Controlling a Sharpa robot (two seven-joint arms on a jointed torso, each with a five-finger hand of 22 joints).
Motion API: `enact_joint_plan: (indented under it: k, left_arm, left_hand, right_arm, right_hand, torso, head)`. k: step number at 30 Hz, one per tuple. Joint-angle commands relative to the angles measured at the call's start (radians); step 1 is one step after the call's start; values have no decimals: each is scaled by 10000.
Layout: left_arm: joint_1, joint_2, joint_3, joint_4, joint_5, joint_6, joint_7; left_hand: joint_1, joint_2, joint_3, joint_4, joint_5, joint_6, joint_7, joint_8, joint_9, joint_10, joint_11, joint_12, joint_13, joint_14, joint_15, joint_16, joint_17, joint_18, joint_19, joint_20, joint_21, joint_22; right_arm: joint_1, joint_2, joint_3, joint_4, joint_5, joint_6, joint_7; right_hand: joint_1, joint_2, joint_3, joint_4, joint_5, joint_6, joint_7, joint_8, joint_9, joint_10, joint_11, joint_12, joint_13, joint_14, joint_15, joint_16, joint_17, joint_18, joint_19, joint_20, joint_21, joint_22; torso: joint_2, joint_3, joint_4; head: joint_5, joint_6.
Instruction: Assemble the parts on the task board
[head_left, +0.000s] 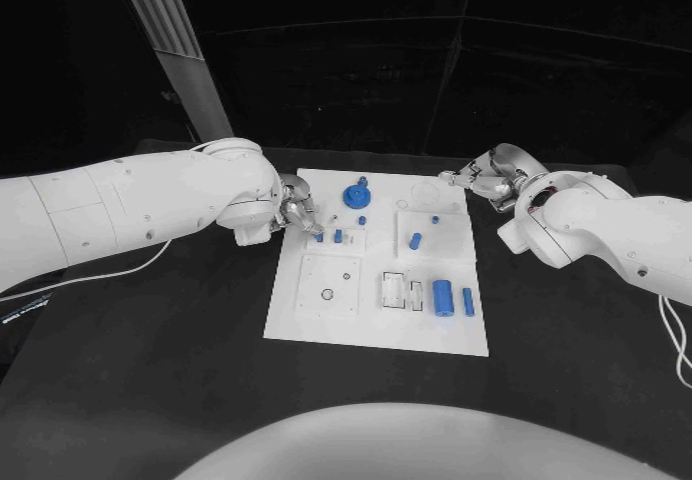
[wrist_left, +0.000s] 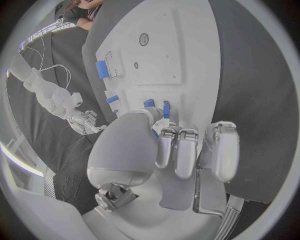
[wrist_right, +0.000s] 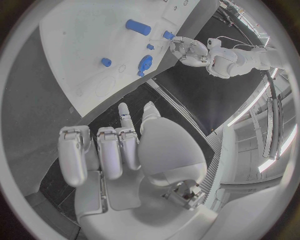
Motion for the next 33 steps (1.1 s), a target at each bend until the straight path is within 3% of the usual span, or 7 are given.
enact_joint_plan:
  k: [1,15,22,29,33]
  left_arm:
    - [-53,69,-20,5,-20,185,-82]
    - [-72,98,-20,-10,-20,330,-88]
    - [-79,101,-20,-22,-20,313,-14]
    - [-81,82,-20,-7,-20,327,47]
    - [-81,77,-20,-11,-20,338,58]
  left_hand:
    - [-56,33,374,-287,-89,-13,-71,17,7,1041,47,23,2622,1057,40,-54,2635,114,-96,20,-55,2190]
    - [-422,-92,141,62,-248,-212,-51,-83,-99,1041,77,23,2622,1057,77,-54,2635,173,-321,53,-217,2109]
    - [-1074,-105,-506,282,-254,-142,-46,-201,-311,1041,99,23,2622,1057,97,-54,2635,173,-329,79,-225,2109]
    - [-2021,-208,-1463,304,324,-14,-6,-331,-545,1041,125,23,2622,1057,124,-54,2635,167,-313,95,-213,2117]
    - [-2425,-196,-1837,316,460,11,7,-385,-630,1041,136,23,2622,1057,132,-54,2635,166,-310,105,-210,2119]
  right_arm:
    - [15,-2,5,19,0,-47,87]
    - [15,-3,5,20,0,-43,86]
    - [15,-1,5,15,0,-40,84]
    - [15,-3,5,16,0,-41,81]
    - [14,-4,5,18,0,-41,82]
  right_hand:
    - [31,43,-62,-4,27,-46,-4,46,12,1059,-24,25,2614,1039,-44,25,2633,-74,1054,-54,32,2634]
    - [31,43,-62,-4,27,-46,-4,46,12,1059,-24,25,2614,1039,-44,25,2633,-74,1054,-54,32,2634]
    - [31,43,-62,-4,27,-46,-4,46,12,1059,-24,25,2614,1039,-44,25,2633,-74,1054,-54,32,2634]
    - [37,52,-75,-4,29,-54,-2,47,11,1059,-23,25,2614,1039,-43,25,2633,-74,1054,-54,32,2634]
    - [37,52,-75,-4,29,-54,-2,47,11,1059,-23,25,2614,1039,-43,25,2633,-74,1054,-54,32,2634]
  torso:
    - [4,0,6]
    - [5,-3,4]
    - [3,-1,6]
    - [5,1,7]
    - [1,1,6]
  head:
    - [1,2]
    - [-3,2]
    - [-20,2]
    - [-29,2]
    - [-40,2]
